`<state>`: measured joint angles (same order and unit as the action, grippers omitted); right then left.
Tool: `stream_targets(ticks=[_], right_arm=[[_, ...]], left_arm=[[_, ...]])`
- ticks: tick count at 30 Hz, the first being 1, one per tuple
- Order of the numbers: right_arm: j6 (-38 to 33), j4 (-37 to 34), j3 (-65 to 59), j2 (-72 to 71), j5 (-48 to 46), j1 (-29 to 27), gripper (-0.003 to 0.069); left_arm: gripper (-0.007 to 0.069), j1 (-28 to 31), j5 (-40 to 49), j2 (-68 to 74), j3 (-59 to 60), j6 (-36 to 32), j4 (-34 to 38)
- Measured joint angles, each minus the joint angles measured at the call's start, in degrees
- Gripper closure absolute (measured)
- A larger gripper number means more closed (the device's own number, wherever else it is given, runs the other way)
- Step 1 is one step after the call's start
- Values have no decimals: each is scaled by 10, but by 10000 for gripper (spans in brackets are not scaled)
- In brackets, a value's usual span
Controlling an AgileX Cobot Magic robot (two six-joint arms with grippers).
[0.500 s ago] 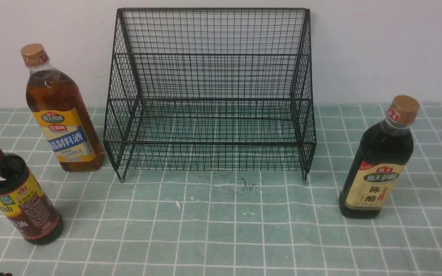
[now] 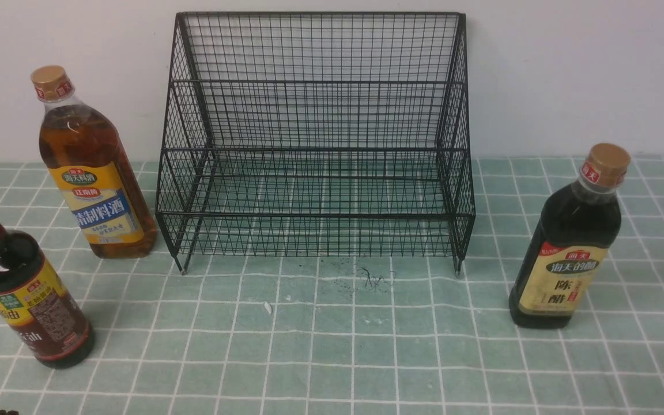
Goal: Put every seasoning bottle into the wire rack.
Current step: Use the left arm to grab the condiment bottle closest to it
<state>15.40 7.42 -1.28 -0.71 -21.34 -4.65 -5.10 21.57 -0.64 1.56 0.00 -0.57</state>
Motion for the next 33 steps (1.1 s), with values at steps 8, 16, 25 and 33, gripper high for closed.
stream_targets(ticks=[8,16,25,33], right_arm=[[0,0,0,0,0,0,673],[0,0,0,0,0,0,673],[-4,0,0,0,0,0,673],[-11,0,0,0,0,0,673]], left_arm=[[631,0,0,0,0,-5,0],[631,0,0,0,0,-5,0],[631,0,-96,0,1,43,92],[631,0,-273,0,1,61,179]])
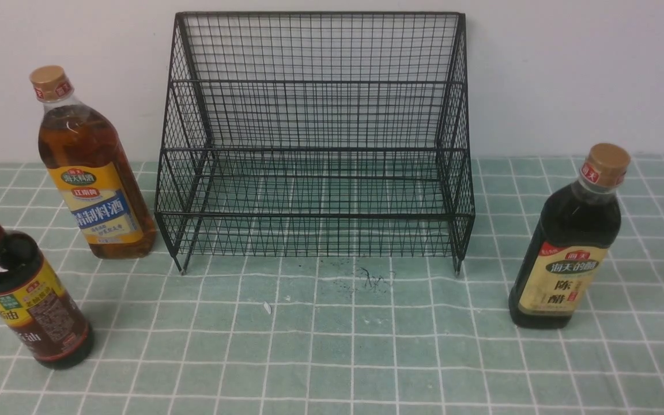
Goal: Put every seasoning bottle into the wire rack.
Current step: Use the left arm to grab the condiment bottle closest to it
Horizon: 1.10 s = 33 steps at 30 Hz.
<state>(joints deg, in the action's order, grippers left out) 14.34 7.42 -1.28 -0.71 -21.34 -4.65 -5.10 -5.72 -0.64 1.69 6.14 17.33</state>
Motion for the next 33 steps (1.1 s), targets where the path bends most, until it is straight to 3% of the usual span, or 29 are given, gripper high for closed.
stream_targets(ticks=[1,5,13,16,22,26,33], right_arm=[[0,0,0,0,0,0,673],[0,0,0,0,0,0,673],[0,0,0,0,0,0,673],[0,0,0,0,0,0,673],[-1,0,0,0,0,0,673],[-1,0,0,0,0,0,673],[-1,0,0,0,0,0,673]], left_arm=[[631,0,-6,0,0,0,0],[631,0,-168,0,0,-35,5],[583,0,-183,57,-65,-189,32],[494,0,-178,162,-116,-272,89],[272,0,-206,311,-185,-349,191],[130,0,-244,405,-232,-365,266],[74,0,-267,530,-270,-383,301]])
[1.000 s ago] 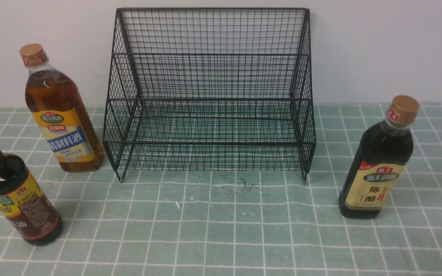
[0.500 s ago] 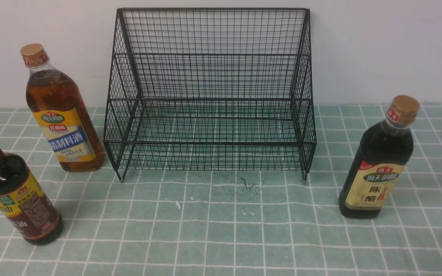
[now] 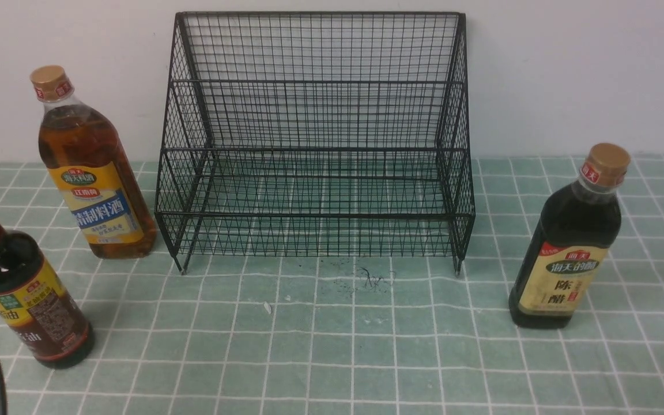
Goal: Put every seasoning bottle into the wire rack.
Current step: Use the left arm to grab the condiment bottle closest to it
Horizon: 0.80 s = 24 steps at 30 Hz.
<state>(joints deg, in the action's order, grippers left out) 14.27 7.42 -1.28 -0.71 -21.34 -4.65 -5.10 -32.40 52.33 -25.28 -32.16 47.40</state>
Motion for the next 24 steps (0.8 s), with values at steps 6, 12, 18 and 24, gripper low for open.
stream_targets(ticks=[6,12,18,24], right_arm=[[0,0,0,0,0,0,673],[0,0,0,0,0,0,673],[0,0,0,0,0,0,673],[0,0,0,0,0,0,673]], left_arm=[[74,0,-37,79,-1,-4,23],[74,0,-54,123,-3,-5,36],[71,0,-54,171,-4,-5,38],[163,0,-54,201,-4,-5,38]])
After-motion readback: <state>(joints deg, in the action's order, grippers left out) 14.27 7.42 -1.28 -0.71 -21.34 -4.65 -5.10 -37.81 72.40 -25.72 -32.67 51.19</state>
